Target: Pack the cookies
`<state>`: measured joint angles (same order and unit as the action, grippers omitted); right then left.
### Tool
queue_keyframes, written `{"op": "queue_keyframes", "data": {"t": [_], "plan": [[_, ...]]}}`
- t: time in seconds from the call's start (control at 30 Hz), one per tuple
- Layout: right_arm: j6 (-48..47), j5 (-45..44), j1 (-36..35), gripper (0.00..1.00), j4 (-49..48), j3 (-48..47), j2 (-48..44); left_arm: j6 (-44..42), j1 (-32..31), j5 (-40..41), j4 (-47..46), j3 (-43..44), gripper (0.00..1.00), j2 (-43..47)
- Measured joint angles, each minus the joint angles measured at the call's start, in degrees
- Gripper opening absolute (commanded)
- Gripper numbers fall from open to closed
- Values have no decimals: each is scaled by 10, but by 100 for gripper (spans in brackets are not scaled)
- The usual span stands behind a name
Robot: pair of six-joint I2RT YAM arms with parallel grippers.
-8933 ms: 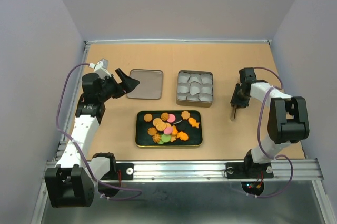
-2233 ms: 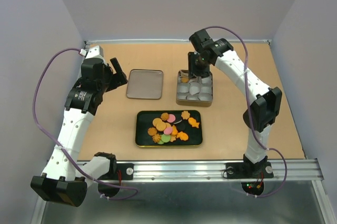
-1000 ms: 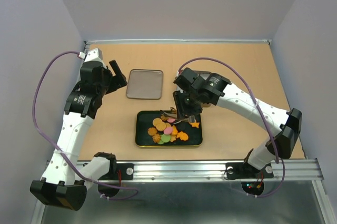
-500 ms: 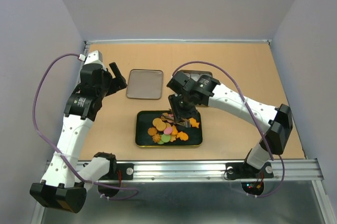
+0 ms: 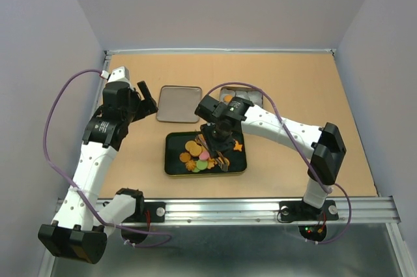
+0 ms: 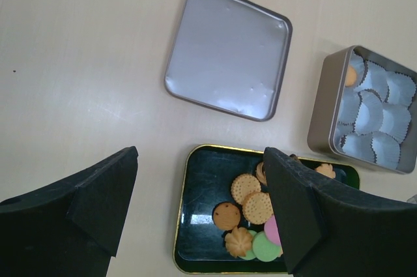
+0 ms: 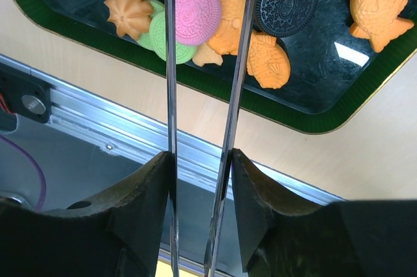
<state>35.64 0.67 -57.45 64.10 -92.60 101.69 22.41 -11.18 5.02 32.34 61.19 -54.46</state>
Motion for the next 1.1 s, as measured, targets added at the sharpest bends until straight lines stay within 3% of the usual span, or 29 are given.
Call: {"op": "queue_keyframes", "data": {"t": [0.67, 1.1], "plan": [[7, -9, -38, 41, 2, -44, 49, -1, 0, 0, -9, -27, 89, 29], [13, -9, -45, 47, 16, -73, 78, 0, 0, 0, -10, -45, 89, 52]]}}
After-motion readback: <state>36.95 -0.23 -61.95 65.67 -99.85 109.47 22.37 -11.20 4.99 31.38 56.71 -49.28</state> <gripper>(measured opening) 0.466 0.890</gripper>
